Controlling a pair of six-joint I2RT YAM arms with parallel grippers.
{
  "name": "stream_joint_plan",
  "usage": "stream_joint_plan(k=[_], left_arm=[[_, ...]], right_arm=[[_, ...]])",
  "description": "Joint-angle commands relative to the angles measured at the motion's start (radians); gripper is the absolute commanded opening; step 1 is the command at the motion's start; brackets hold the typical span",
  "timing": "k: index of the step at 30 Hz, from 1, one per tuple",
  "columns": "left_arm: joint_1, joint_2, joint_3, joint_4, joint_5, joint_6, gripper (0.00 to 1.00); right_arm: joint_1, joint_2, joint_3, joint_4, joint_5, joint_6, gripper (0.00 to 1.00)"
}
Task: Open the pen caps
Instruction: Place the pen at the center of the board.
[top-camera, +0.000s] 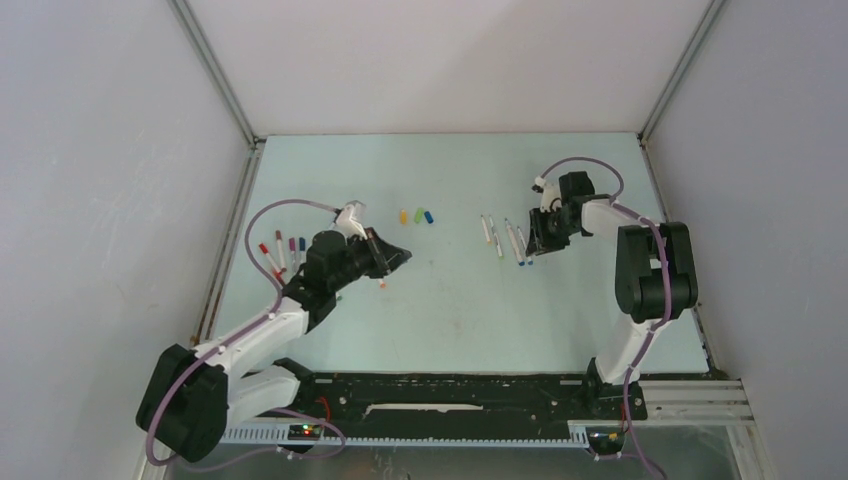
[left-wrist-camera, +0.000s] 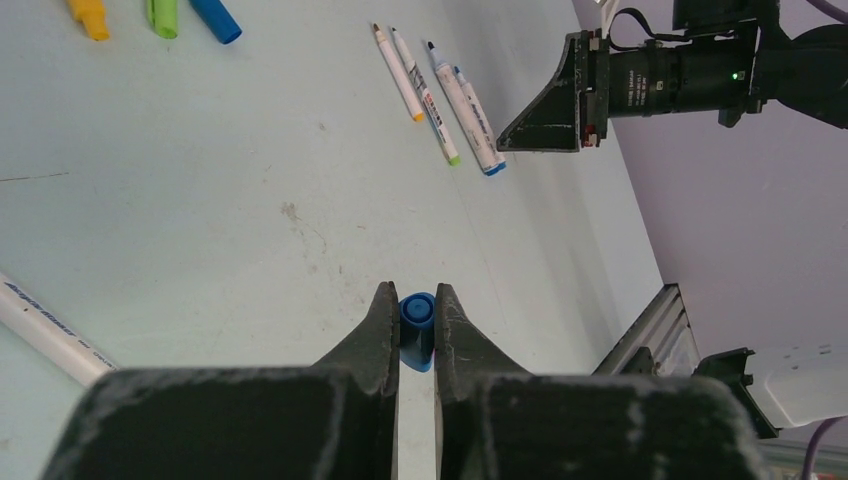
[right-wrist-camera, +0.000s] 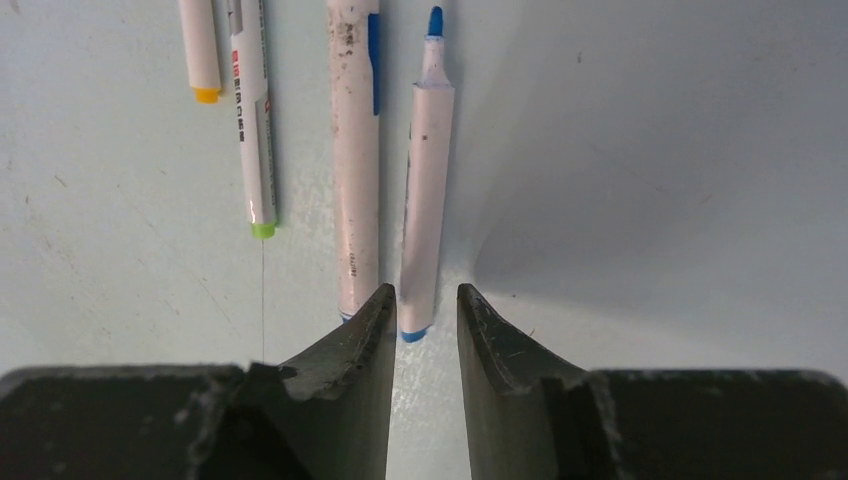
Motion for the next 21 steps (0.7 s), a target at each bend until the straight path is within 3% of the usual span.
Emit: stream_joint_plan(k=[1, 10, 16, 21], left_arm=[[0.003, 0.015, -0.014, 0.047, 0.033, -0.017, 0.00], [-0.040, 0.111, 0.122, -0.089, -0.006, 0.012, 0.00], [-0.104, 0.275, 0.348, -0.356, -0.208, 0.047, 0.00], [-0.124, 0.525, 0.607, -0.592, -0.339, 0.041, 0.00]], right_arm=[[-0.001, -0.009, 0.044, -0.023, -0.034, -0.016, 0.32], [-0.019, -0.151, 0.045, -0.084, -0.123, -0.108, 0.39], [-0.032, -0.266, 0.044, -0.138, -0.231, -0.184, 0.41], [-0.061, -0.328, 0.036, -0.145, -0.281, -0.195, 0.41]])
